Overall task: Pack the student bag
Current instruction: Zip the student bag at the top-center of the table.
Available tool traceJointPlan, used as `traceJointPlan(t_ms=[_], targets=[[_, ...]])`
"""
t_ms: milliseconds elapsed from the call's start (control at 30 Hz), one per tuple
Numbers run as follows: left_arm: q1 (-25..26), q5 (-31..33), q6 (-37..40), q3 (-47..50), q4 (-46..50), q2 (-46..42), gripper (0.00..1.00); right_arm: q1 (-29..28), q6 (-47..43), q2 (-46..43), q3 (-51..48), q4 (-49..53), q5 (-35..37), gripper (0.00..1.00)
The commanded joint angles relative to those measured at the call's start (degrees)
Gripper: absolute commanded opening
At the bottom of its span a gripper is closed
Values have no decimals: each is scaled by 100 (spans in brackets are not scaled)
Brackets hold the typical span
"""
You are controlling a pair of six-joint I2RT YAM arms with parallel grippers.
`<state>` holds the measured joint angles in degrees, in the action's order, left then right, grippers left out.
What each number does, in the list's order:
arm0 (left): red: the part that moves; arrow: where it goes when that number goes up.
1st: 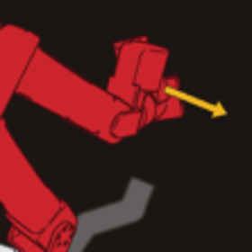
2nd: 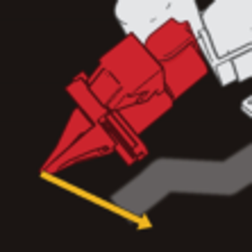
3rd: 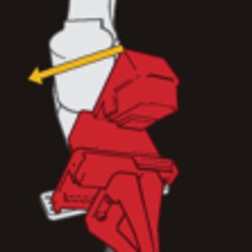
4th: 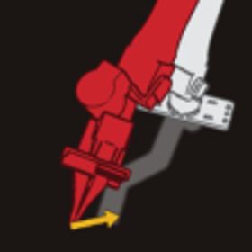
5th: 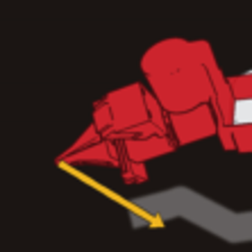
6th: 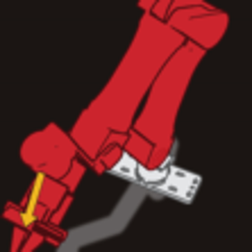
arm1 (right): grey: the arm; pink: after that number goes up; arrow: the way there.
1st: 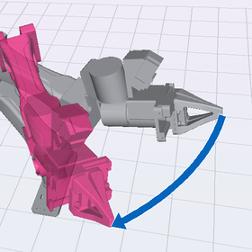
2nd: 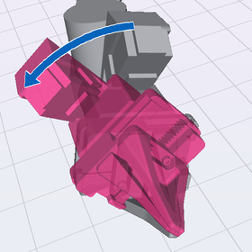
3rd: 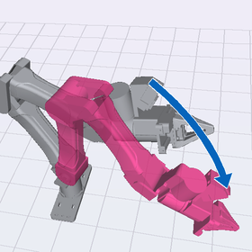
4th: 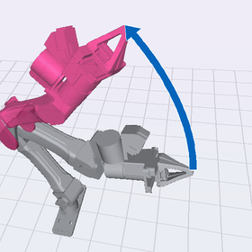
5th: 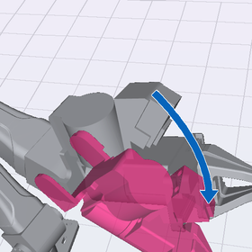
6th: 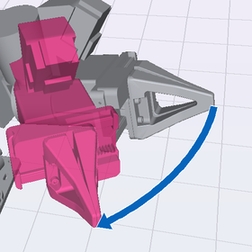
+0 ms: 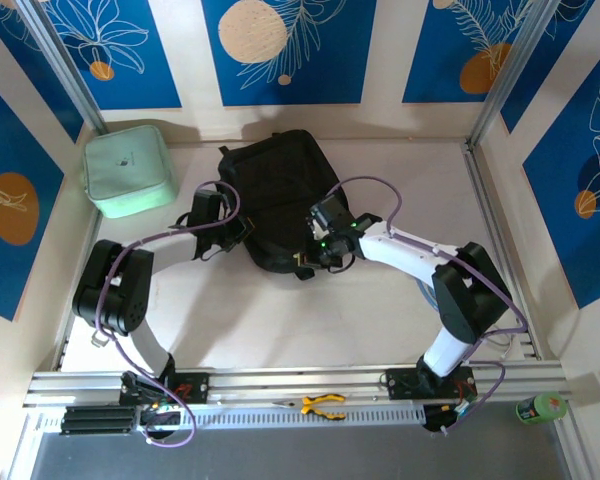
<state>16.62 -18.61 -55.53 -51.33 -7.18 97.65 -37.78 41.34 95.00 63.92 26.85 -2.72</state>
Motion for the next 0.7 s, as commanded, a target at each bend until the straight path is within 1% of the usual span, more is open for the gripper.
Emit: traceJointPlan(t_ms=[0, 67, 167, 233, 267, 367, 400, 433, 533, 667], targets=[[-97, 195, 205, -195, 81, 81, 0, 133, 194, -231, -199, 424, 86, 0], [-98, 140, 222, -223, 68, 109, 0, 105, 125, -269, -205, 348, 13, 0], [-96, 87, 252, -279, 76, 139, 0, 42, 111, -297, -187, 353, 97, 0], [-97, 24, 325, -358, 110, 157, 0, 52, 30, -295, -188, 261, 12, 0], [-93, -5, 363, -398, 153, 158, 2, 43, -13, -277, -183, 205, -52, 0], [-106, 78, 574, -559, 481, 72, 19, -7, -227, -135, -42, -22, -393, 0], [-128, 231, 642, -554, 636, -31, 30, -51, -285, -19, 109, -28, -517, 0], [-157, 425, 740, -515, 758, -179, 38, -106, -338, 123, 293, -6, -582, 0], [-334, 746, 902, -343, 1048, -612, 48, -341, -512, 516, 799, -43, -554, 0], [-491, 865, 923, -23, 1406, -1172, 56, -547, -659, 1125, 1533, -103, -625, 0]])
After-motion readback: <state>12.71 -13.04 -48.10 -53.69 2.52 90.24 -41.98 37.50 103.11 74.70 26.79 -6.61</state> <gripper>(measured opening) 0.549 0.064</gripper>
